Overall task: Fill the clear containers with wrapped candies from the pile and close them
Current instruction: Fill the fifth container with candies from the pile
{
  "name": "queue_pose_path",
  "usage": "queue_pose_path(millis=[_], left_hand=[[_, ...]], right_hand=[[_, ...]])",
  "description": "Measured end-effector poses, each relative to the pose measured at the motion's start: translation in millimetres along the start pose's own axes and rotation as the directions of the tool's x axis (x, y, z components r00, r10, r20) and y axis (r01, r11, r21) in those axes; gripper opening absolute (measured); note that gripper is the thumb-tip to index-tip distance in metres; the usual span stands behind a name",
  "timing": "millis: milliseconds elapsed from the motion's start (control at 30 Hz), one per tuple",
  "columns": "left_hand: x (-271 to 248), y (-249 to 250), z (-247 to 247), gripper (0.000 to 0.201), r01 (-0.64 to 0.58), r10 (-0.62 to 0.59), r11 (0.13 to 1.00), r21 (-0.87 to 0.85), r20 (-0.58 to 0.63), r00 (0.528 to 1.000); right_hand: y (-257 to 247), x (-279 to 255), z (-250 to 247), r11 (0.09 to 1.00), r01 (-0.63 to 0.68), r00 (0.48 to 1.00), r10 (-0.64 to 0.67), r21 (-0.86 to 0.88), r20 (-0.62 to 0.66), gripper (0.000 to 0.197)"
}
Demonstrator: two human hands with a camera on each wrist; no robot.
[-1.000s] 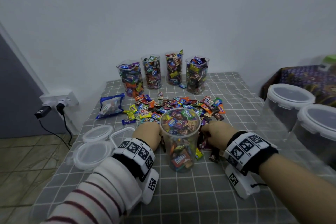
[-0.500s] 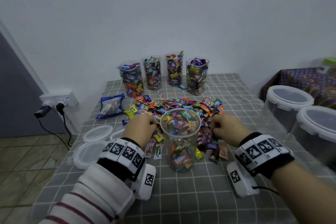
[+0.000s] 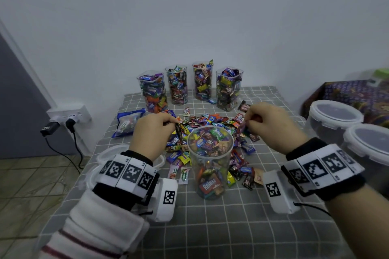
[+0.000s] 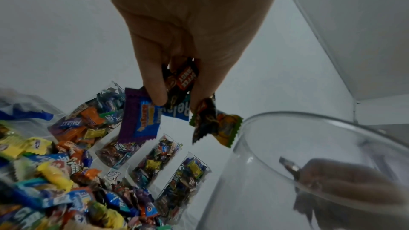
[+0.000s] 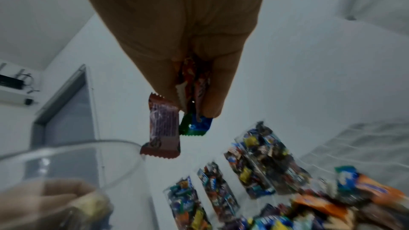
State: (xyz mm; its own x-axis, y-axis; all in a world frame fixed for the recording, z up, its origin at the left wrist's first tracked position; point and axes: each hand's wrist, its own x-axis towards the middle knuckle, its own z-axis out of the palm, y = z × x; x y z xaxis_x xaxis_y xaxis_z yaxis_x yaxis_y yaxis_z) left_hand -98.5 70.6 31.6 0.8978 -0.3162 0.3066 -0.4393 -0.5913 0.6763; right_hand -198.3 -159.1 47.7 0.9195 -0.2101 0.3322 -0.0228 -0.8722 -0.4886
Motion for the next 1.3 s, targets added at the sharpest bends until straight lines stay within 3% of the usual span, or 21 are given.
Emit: queue_pose_path(millis=[200,400,633,867,1000,1100,1167,1233,1300], left_hand=[[0.5,-0.2,-1.1,0.021,-0.001,0.002,0.999,0.049,-0.018,1.000],[0.9,1.6,-1.6,0.020,0.007,-0.004,0.998,0.069,-0.040,0.999],[-0.3,0.6,-3.9,0.022,0.024,-0.020,0.997,0.071,-0.053,0.998],[-0.4,2.1,-4.5,0.022,0.036,-0.033,0.998,0.055,-0.052,0.998],[-0.1,5.1,-8.2,0.020,0.052,-0.049,0.998,0.041,-0.065,0.997],[-0.5,8.7,-13.3,0.021,0.033,-0.033,0.999,0.002,-0.080,0.996],[-0.7,13.2,-16.7,0.022,0.012,-0.011,1.000,0.011,-0.087,0.996],[0.1,18.6,-19.9,0.023,-0.026,0.027,1.000,0.015,-0.102,0.994],[0.7,24.6,-22.8,0.023,-0.068,0.066,0.998,-0.016,-0.121,0.990]], right_hand=[[-24.4,4.8,-16.2,0.983,0.176,0.974,-0.182,-0.057,-0.136,0.007],[-47.1,-1.1,0.7,0.943,0.308,0.949,-0.313,-0.124,-0.024,0.007],[-51.9,-8.8,23.8,0.919,0.378,0.924,-0.367,-0.113,0.108,0.010],[-53.8,-14.3,31.0,0.877,0.463,0.885,-0.449,-0.130,0.127,0.023],[-48.1,-18.5,33.5,0.902,0.429,0.903,-0.430,-0.041,0.005,0.032],[-38.7,-26.0,39.9,0.933,0.327,0.941,-0.308,0.150,-0.138,0.049],[-32.0,-33.4,45.4,0.920,0.172,0.985,-0.170,0.352,-0.036,0.082],[-26.0,-39.2,52.9,0.871,-0.014,0.991,-0.052,0.492,0.121,0.111],[-20.5,-42.4,61.7,0.818,-0.091,0.985,-0.011,0.568,0.173,0.116]])
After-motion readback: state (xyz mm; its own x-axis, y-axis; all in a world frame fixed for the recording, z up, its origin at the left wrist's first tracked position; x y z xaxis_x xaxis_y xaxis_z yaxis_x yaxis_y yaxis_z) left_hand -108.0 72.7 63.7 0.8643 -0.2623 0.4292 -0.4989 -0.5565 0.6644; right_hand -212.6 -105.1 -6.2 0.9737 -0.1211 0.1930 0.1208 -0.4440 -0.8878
